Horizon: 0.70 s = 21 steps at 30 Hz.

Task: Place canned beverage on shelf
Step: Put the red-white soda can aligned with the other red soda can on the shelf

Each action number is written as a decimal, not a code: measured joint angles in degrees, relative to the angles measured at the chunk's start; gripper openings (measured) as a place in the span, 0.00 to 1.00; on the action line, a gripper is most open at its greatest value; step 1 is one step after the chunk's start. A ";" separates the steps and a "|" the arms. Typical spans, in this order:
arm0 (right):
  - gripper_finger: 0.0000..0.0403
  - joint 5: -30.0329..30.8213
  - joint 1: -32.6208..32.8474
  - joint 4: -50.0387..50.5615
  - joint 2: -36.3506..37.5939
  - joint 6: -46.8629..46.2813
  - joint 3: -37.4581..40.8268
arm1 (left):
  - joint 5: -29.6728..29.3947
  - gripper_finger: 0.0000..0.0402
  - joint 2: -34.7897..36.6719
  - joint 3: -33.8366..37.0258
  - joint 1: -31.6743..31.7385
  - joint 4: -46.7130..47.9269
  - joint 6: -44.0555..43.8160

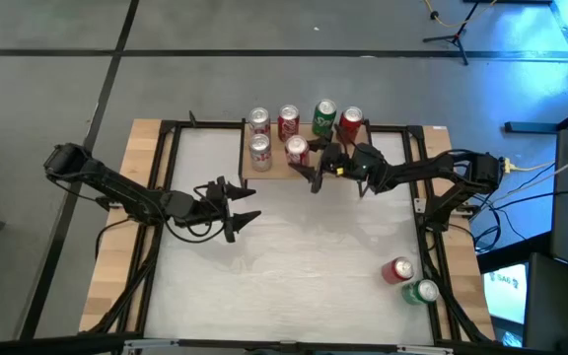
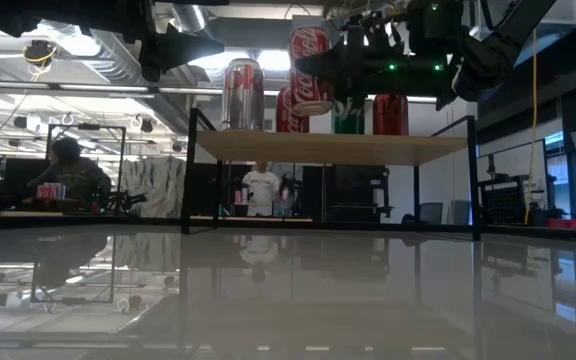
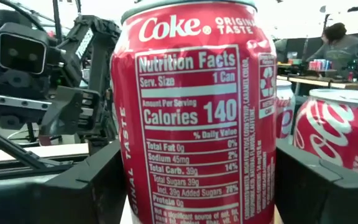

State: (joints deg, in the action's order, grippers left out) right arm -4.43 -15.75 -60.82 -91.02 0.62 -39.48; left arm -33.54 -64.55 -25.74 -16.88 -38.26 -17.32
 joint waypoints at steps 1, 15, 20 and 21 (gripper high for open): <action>0.75 0.00 0.00 0.03 0.00 -0.42 0.00 | 0.00 0.81 0.00 0.00 0.00 0.02 0.00; 0.75 3.09 2.03 0.91 0.00 -3.32 0.00 | -0.02 0.81 0.00 -0.02 0.00 0.02 0.00; 0.75 7.62 3.61 1.01 0.00 -3.21 0.00 | -0.04 0.81 0.00 -0.02 0.00 0.04 0.00; 0.75 7.98 3.58 1.00 0.00 -3.23 0.00 | -0.04 0.81 0.00 -0.02 0.00 0.04 0.00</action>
State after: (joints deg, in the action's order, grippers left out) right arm 3.55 -12.17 -59.82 -91.02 -2.61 -39.48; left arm -33.58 -64.55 -25.76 -16.88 -38.22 -17.32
